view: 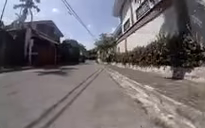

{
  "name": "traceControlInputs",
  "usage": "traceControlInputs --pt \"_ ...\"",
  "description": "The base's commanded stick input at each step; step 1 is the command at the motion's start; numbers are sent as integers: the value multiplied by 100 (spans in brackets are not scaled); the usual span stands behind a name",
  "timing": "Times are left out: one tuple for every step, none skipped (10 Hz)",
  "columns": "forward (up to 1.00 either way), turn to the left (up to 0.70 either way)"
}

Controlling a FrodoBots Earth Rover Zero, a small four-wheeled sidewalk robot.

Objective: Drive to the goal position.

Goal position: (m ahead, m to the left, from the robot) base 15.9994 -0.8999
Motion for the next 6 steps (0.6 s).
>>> traceControlInputs --pt "100 0" --pt "100 0" --pt "100 0" --pt "100 0" --pt "100 0" --pt "100 0"
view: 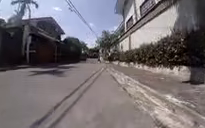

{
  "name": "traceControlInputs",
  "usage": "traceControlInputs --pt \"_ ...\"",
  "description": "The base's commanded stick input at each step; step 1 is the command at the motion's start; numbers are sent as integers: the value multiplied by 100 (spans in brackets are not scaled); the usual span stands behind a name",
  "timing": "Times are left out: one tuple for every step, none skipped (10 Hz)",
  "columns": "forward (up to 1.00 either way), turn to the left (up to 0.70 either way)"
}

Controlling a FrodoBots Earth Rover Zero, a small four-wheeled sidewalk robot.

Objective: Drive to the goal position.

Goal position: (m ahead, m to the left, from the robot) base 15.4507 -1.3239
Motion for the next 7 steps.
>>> traceControlInputs --pt "100 0" --pt "100 0" --pt "100 0" --pt "100 0" --pt "100 0" --pt "100 0" --pt "100 0"
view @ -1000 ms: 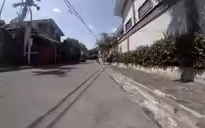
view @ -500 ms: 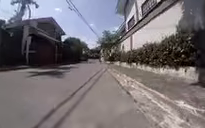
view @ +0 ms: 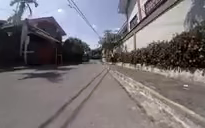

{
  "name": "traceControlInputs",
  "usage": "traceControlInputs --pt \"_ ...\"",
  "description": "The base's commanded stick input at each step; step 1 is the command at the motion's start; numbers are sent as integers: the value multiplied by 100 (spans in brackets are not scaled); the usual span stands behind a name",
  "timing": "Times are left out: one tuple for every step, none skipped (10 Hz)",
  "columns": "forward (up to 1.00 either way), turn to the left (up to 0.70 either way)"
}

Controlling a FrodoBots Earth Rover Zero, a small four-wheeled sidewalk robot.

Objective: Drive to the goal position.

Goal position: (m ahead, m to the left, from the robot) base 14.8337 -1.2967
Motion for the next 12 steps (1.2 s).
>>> traceControlInputs --pt "100 0" --pt "100 0" --pt "100 0" --pt "100 0" --pt "100 0" --pt "100 0" --pt "100 0" --pt "100 0" --pt "100 0" --pt "100 0" --pt "100 0" --pt "100 0"
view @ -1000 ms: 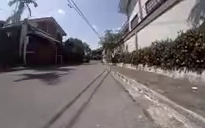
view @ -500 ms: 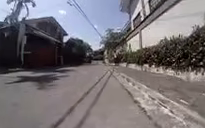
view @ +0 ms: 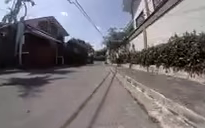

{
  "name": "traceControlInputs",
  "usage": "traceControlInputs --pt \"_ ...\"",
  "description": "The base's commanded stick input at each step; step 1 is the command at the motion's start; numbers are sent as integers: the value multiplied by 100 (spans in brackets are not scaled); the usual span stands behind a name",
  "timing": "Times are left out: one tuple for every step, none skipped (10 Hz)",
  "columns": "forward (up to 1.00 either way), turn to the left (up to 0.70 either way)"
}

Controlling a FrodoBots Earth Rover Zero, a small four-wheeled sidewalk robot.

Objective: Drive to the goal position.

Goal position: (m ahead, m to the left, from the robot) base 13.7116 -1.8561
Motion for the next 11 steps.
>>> traceControlInputs --pt "100 0" --pt "100 0" --pt "100 0" --pt "100 0" --pt "100 0" --pt "100 0" --pt "100 0" --pt "100 0" --pt "100 0" --pt "100 0" --pt "100 0"
